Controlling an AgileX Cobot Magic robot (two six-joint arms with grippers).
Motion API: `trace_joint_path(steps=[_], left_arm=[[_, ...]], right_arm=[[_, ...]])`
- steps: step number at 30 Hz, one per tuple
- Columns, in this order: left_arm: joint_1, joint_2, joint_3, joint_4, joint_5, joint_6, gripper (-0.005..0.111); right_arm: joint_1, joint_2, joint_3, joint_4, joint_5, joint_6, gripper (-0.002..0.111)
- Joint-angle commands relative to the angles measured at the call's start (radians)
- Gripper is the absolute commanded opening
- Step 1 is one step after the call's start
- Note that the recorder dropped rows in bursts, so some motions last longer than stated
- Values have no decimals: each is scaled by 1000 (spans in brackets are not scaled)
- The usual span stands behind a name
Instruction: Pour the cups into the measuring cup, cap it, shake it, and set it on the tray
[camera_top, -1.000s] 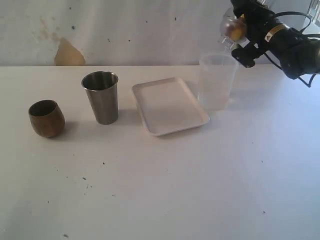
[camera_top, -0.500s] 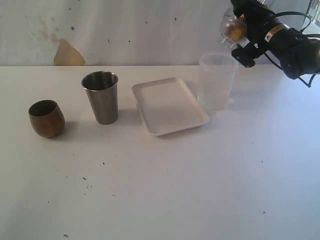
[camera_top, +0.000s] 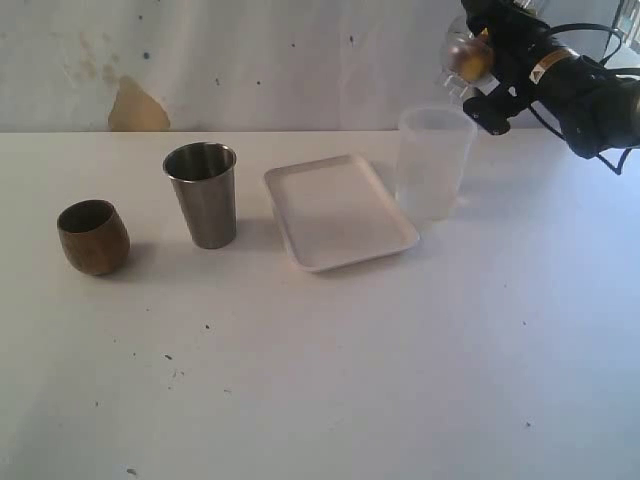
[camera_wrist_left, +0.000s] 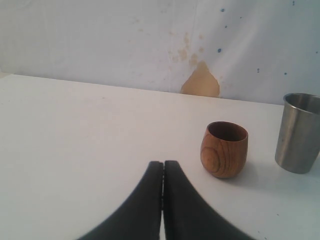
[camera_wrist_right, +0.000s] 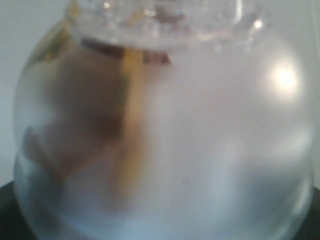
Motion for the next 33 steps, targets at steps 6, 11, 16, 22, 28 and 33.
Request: trace_joint_path(steps=[6, 11, 16, 22, 28, 33], left_arm=[[-1, -4, 5, -1, -10, 0, 1], [-1, -4, 5, -1, -10, 0, 1], [-1, -4, 5, -1, -10, 0, 1], [-1, -4, 5, -1, -10, 0, 1], [-1, -4, 5, -1, -10, 0, 1], [-1, -4, 5, -1, -10, 0, 1]], right_arm=[[-2, -10, -11, 7, -48, -21, 0], [-2, -10, -11, 7, -53, -21, 0], [-2, -10, -11, 7, -53, -21, 0], [-2, -10, -11, 7, -53, -21, 0], [-2, -10, -11, 7, -53, -21, 0], [-2, -10, -11, 7, -53, 6, 0]])
